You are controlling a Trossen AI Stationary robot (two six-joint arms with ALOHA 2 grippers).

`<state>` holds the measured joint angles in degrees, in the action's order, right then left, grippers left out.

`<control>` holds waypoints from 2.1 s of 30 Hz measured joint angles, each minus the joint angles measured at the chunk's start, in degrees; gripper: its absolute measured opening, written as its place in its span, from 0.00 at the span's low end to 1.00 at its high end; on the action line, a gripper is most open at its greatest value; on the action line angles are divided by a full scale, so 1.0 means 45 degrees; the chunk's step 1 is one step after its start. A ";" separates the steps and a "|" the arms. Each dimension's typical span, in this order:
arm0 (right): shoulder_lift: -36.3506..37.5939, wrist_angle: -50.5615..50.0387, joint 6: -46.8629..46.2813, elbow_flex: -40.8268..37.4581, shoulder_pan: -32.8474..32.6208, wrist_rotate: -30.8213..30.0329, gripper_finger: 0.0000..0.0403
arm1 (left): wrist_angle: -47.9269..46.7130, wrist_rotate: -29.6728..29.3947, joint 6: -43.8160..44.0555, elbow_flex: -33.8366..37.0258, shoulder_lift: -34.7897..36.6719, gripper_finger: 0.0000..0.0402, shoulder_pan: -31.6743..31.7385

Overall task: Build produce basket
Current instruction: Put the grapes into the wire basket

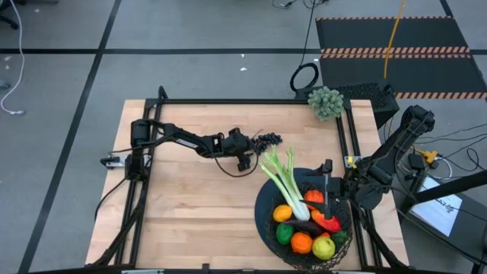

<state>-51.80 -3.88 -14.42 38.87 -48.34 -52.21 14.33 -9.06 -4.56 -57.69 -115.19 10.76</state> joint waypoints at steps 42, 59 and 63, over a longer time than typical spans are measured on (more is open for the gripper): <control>-0.0308 0.0667 0.0541 0.0000 0.0207 -0.0032 0.97 | -0.2580 -0.0331 -0.0724 0.0053 0.5474 0.01 -0.0423; -0.1004 0.2235 0.2025 0.0000 0.0560 -0.0005 0.97 | -0.1084 0.0296 0.1651 0.0034 0.7630 0.01 -0.0610; -0.1051 0.2102 0.1514 0.0000 0.0560 0.0132 0.97 | -0.0683 0.0396 0.3149 0.0024 0.7675 0.00 -0.0896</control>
<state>-56.52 5.58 -7.61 38.87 -45.82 -51.61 11.25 -7.28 9.61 -57.58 -80.65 6.73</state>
